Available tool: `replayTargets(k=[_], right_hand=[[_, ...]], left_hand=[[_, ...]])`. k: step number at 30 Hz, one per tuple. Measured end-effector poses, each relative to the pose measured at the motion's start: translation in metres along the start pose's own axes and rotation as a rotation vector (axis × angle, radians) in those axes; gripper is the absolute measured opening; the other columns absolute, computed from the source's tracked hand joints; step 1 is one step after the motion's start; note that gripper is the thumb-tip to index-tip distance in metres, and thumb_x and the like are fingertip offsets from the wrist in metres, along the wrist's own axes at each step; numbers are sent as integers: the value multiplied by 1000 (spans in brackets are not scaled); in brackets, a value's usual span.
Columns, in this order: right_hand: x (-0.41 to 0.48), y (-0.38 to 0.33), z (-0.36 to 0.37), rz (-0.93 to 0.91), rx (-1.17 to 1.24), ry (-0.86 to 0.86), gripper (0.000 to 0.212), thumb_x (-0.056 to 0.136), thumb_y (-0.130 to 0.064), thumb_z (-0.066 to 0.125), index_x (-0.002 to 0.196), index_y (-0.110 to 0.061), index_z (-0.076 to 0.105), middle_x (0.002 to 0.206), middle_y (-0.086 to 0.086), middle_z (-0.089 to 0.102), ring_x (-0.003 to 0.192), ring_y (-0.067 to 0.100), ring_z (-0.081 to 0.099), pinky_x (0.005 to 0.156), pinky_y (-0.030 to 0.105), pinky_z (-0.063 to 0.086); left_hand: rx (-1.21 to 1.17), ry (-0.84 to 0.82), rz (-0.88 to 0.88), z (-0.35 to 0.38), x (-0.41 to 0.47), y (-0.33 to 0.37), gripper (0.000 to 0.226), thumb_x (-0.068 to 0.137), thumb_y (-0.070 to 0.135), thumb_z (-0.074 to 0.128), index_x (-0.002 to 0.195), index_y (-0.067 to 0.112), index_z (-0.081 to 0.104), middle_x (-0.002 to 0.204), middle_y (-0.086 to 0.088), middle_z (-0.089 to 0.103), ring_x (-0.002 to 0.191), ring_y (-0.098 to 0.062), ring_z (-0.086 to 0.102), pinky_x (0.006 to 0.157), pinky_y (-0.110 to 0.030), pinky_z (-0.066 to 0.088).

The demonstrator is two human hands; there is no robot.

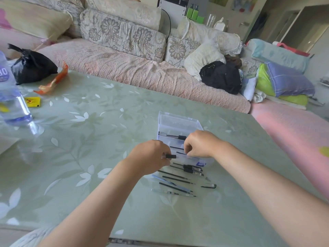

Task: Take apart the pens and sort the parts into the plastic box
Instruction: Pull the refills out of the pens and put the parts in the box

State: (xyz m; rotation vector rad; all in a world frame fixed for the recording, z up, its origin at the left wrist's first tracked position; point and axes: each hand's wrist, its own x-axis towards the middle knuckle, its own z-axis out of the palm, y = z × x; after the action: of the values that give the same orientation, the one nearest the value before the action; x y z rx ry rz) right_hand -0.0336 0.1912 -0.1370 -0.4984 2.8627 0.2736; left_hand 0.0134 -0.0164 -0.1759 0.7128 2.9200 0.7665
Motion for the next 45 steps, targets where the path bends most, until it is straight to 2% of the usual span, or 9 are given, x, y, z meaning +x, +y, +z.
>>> replayTargets(k=[10,15,22,25,31,33,35,37,45], right_hand=[[-1,1,1,-16,-42,-34,13,76,-22,65,66,-29,64,74,-12,66,76,13,59,57,24,41],[-1,-1,2,-14,-53,-39,10,75,-33,74,72,-25,71,73,-10,68,74,13,59,57,24,41],[-2,5,-2,-42,11,-59,9,78,-20,63,70,-21,69,70,-8,66,70,15,58,58,30,49],[-10,6,-10,-31,69,23,8,80,-24,64,79,-24,72,77,-11,69,75,12,60,66,32,54],[-43,2,-19,42,133,341,12,85,-36,62,93,-39,71,78,-20,62,76,6,52,68,24,37],[-57,-2,-13,68,218,407,11,85,-35,63,93,-37,71,77,-19,62,76,5,56,69,25,42],[-71,-6,-2,83,312,420,8,85,-30,64,90,-34,70,78,-19,65,76,5,60,70,25,47],[-82,-7,10,82,364,419,8,85,-26,64,87,-31,69,77,-19,64,73,5,59,69,25,47],[-95,0,36,37,380,430,10,87,-23,62,86,-30,69,80,-13,64,72,6,57,66,24,40]], left_hand=[[11,-1,-14,0,-1,2,17,88,42,61,100,32,68,97,12,62,89,-12,55,72,-29,48],[9,-13,-32,1,-2,5,17,89,44,59,99,34,67,98,12,62,90,-13,56,72,-28,47],[-6,-4,-41,1,-4,6,19,88,48,58,99,35,67,97,13,64,88,-12,57,73,-28,49],[-58,14,-49,-1,-5,7,21,90,51,54,98,37,67,92,13,68,81,-10,58,71,-26,48],[-19,-19,-67,-3,-3,7,20,93,44,52,95,33,68,94,10,68,85,-13,60,73,-30,50],[-45,-24,-72,-4,-4,7,17,93,43,52,96,35,67,94,12,68,76,-5,59,67,-26,48],[-88,-39,-79,-4,-6,8,14,94,41,50,99,43,63,91,17,67,57,3,54,57,-22,41],[-129,-64,-97,-2,-7,9,19,95,40,48,106,51,60,85,20,66,48,1,50,54,-21,37],[-244,-125,-110,2,-12,15,28,96,28,46,101,49,64,82,21,66,49,-6,44,49,-15,38]])
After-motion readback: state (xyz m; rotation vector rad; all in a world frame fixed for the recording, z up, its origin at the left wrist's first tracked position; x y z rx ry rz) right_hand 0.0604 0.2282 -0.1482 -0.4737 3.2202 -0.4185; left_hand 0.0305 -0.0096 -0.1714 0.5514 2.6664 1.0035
